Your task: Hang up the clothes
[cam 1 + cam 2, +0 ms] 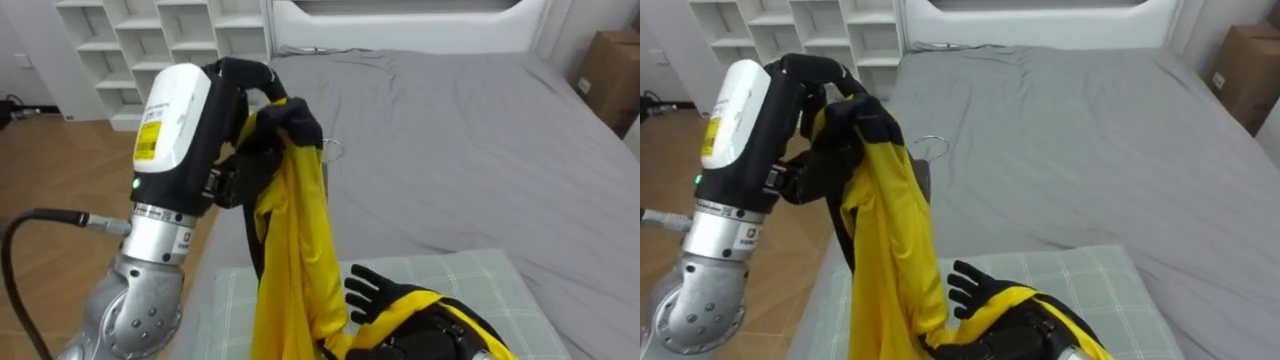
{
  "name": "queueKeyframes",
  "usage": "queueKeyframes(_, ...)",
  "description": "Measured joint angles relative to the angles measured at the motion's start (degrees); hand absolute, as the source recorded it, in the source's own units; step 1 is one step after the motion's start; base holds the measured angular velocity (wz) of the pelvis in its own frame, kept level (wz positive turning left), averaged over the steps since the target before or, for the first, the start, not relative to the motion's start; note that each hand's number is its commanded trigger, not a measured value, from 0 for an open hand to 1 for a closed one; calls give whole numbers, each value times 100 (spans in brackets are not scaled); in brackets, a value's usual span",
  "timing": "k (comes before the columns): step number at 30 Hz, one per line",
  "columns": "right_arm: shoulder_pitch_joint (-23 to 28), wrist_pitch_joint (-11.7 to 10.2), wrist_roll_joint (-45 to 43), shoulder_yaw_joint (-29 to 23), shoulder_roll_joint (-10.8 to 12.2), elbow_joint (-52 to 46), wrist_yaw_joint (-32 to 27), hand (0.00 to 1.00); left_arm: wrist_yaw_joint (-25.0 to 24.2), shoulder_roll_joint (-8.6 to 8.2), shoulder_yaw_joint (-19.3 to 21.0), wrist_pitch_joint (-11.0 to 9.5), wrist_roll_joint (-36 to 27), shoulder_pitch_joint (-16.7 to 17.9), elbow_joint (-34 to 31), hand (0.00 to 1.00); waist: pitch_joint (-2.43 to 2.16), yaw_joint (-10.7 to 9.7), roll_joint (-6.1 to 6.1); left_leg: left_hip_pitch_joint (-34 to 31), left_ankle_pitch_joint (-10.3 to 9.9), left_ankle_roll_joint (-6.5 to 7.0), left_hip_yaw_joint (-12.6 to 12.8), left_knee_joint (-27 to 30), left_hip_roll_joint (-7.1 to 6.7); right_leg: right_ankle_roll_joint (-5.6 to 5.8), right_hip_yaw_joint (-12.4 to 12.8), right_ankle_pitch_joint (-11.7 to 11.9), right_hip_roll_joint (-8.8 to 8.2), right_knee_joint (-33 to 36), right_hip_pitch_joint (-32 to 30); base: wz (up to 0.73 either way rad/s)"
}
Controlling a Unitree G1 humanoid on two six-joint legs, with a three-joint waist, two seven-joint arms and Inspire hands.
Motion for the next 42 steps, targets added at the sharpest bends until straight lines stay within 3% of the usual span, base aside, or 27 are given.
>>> queueKeyframes(6,-15,0,80,11,-2,21,-22,0,-1,4,-14,-1,376,-34,-72,100,-1,-4,36,36,0,0,-17,-1,2,1,59,-2,10,-9,38,0)
queueKeyframes(9,-16,0,696,122,1,12,-53,0,-1,55,-59,-4,397,-135,-72,100,-1,25,36,39,0,0,-1,-2,1,1,62,-2,11,-8,44,0)
queueKeyframes(11,-18,-3,1151,123,11,-70,-86,0,-1,190,-75,-9,484,-237,-73,100,-4,40,43,34,0,0,-17,4,-1,3,57,-3,11,-25,43,0)
queueKeyframes(17,-68,-6,1973,190,14,-364,-145,0,2,196,-224,-31,922,-359,-76,100,-32,75,86,37,0,0,-14,8,-5,3,46,-3,8,-20,39,0)
queueKeyframes(35,-75,-5,2251,300,109,-291,-332,0,211,197,-641,30,1709,-431,-490,100,-80,-14,207,36,0,0,-39,3,-11,4,56,-3,-3,2,40,1)
queueKeyframes(42,-75,-6,2429,575,153,-441,-529,0,248,197,-709,17,1756,-515,-490,100,-74,-15,237,50,1,2,-39,4,-15,4,56,-4,-9,0,61,0)
